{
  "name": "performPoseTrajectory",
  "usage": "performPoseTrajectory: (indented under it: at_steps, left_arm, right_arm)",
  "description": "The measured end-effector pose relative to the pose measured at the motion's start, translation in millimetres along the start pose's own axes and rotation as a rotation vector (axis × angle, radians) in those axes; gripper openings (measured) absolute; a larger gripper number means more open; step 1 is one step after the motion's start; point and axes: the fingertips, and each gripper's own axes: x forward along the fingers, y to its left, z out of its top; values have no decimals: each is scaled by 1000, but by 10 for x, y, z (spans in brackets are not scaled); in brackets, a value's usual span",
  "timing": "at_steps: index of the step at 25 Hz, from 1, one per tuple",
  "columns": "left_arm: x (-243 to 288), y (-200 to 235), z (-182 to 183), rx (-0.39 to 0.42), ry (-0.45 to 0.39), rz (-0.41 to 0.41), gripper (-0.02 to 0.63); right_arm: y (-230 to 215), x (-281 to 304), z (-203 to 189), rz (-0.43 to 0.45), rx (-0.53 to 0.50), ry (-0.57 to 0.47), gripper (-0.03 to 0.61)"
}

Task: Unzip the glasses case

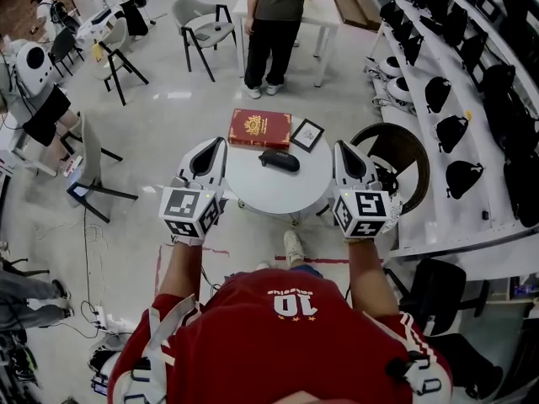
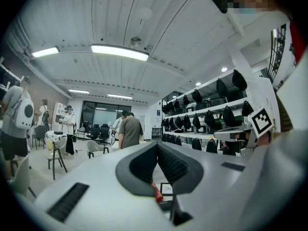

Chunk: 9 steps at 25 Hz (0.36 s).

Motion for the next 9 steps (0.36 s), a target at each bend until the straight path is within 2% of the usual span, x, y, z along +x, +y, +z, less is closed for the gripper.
performPoseTrajectory:
  at_steps: [9]
  left_arm:
    - [-9,-4,19,-12,5,0,8]
  right_arm:
    - [-22,-11,26,-4,4,3,17]
